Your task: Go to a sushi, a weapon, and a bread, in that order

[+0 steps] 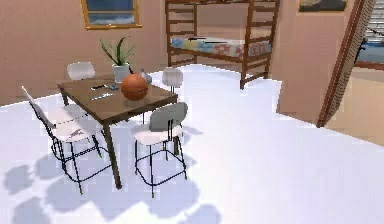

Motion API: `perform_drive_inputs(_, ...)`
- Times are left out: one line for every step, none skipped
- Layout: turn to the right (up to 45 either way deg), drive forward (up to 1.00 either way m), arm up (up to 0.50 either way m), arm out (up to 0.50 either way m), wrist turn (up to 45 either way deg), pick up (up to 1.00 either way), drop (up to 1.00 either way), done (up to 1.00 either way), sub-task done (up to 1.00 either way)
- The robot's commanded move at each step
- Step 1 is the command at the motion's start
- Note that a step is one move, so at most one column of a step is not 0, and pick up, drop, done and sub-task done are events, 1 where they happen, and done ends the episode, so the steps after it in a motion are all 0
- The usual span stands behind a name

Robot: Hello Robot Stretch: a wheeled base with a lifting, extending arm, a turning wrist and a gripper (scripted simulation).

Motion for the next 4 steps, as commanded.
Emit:
perform_drive_inputs(12.0, 0.0, 0.0, 0.0, 0.0, 0.0, 0.0, 0.0, 0.0)
perform_drive_inputs(0.0, 0.05, 0.0, 0.0, 0.0, 0.0, 0.0, 0.0, 0.0)
perform_drive_inputs(45.0, 0.0, 0.0, 0.0, 0.0, 0.0, 0.0, 0.0, 0.0)
perform_drive_inputs(45.0, 0.0, 0.0, 0.0, 0.0, 0.0, 0.0, 0.0, 0.0)
